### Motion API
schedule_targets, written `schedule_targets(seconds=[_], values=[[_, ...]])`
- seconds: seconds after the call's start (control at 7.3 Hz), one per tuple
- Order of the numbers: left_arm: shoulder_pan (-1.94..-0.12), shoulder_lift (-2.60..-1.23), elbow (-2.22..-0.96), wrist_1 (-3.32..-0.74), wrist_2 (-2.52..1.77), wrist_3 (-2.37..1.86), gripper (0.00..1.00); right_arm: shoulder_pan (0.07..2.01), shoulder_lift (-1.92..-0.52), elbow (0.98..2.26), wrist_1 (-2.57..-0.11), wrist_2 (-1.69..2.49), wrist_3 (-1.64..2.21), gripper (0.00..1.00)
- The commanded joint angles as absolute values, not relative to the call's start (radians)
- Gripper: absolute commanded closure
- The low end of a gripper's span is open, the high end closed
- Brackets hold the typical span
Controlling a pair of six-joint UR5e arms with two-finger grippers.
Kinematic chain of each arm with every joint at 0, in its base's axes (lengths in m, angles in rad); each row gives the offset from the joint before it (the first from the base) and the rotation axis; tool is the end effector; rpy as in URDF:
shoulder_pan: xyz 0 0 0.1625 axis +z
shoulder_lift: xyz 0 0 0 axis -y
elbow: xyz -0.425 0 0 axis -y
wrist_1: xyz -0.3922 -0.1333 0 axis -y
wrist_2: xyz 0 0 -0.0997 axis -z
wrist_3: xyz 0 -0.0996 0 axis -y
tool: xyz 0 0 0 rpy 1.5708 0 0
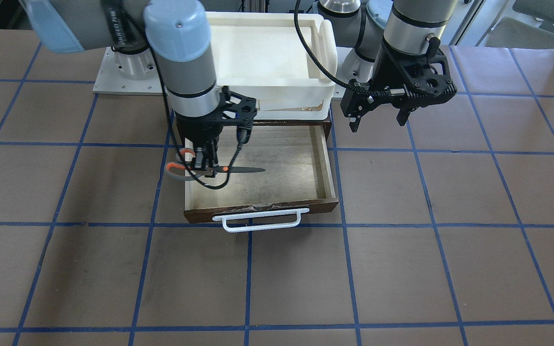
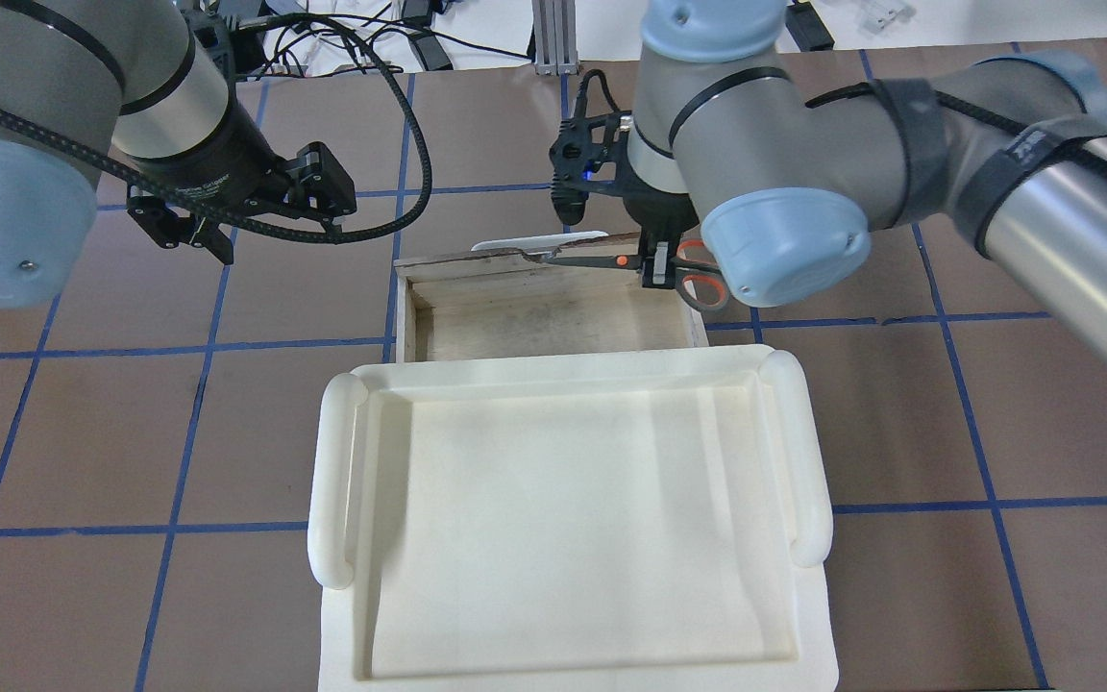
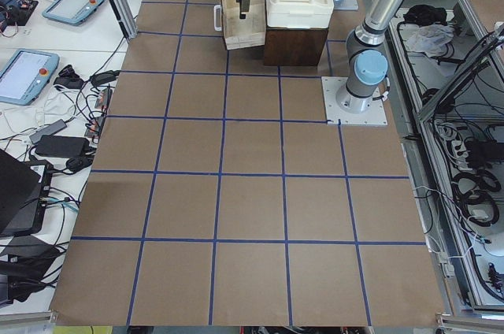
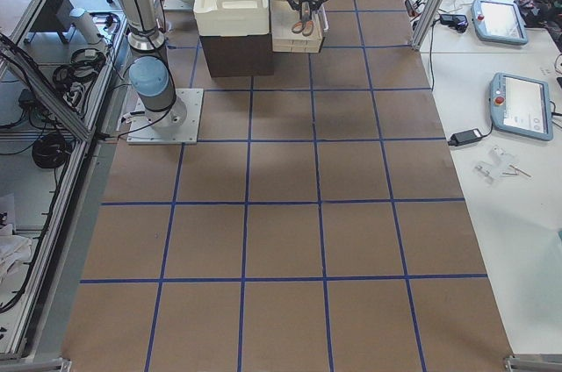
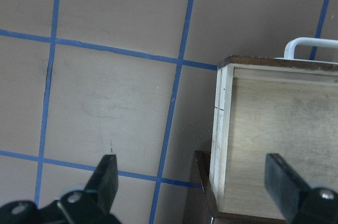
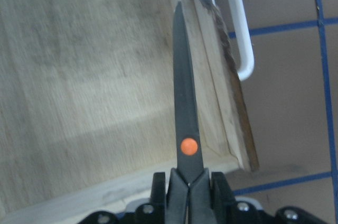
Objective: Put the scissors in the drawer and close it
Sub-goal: 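Lift the scissors with the right gripper and carry toward the drawer, then lower the scissors into the drawer and open the right gripper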
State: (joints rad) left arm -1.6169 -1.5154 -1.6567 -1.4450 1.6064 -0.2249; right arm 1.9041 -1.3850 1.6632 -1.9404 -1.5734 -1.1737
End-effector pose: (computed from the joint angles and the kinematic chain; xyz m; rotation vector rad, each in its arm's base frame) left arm -0.1516 -0.4707 0.4853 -0.2808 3.1027 -0.1547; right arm 0.3102 -0.4894 0.3824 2.1204 -2.2604 0.1278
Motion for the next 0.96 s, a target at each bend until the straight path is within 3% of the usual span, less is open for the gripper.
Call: schedule_targets(seconds=[0.0, 0.82], values=[[-1.617, -1.514, -1.657, -1.445, 1.608, -0.225, 0.00, 2.026, -1.359, 1.646, -1.947, -1.569, -1.163, 1.00], [-1.617, -1.516, -1.657, -1.447, 1.609, -0.225, 0.00, 2.077, -1.275, 1.655, -1.967, -1.574, -1.146, 1.00]])
